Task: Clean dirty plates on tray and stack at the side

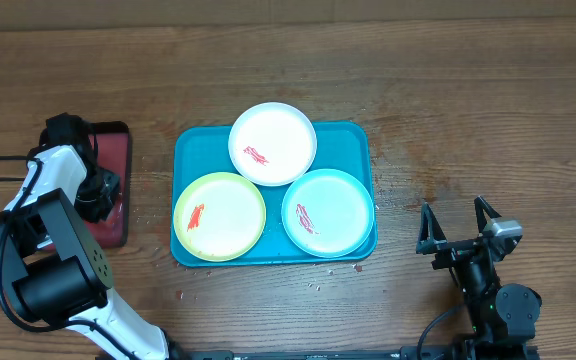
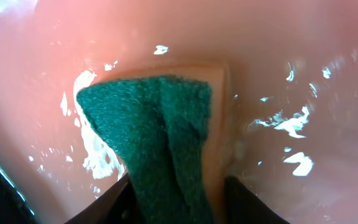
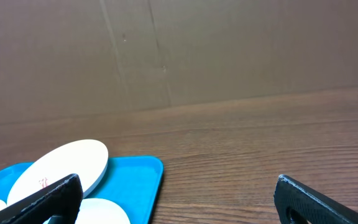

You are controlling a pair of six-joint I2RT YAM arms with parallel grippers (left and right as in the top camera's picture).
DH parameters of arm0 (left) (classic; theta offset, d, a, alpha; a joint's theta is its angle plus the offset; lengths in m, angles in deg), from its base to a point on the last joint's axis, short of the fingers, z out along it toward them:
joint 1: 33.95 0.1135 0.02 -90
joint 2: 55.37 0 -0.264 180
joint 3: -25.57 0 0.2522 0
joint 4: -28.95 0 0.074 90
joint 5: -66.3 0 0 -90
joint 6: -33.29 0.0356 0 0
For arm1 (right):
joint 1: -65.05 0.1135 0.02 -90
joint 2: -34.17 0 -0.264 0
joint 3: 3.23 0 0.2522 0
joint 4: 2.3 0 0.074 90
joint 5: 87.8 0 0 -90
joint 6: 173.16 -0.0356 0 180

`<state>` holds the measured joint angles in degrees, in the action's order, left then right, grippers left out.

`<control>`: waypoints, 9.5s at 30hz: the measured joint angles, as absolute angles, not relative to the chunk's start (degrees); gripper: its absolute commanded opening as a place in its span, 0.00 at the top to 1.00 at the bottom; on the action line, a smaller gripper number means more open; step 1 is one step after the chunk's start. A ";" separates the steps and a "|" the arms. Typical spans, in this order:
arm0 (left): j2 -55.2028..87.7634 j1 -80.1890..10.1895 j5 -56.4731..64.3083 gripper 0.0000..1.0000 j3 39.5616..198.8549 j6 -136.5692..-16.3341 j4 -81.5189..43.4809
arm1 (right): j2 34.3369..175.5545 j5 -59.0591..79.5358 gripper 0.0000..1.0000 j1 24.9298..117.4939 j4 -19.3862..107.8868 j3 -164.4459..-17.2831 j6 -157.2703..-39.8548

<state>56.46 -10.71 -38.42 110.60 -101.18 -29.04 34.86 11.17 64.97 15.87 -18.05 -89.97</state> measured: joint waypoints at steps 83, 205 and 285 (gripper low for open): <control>32.33 -44.54 -19.67 0.96 105.85 -80.44 -48.54 | 34.86 11.17 0.00 64.97 15.85 -18.05 -89.97; 22.67 -42.46 -19.58 0.00 111.58 -86.80 -56.06 | 145.87 18.25 0.64 107.88 42.64 -92.34 -110.12; 44.14 -42.46 -6.68 0.53 102.23 -71.11 -37.08 | 152.10 18.29 0.83 108.14 37.40 -92.34 -114.65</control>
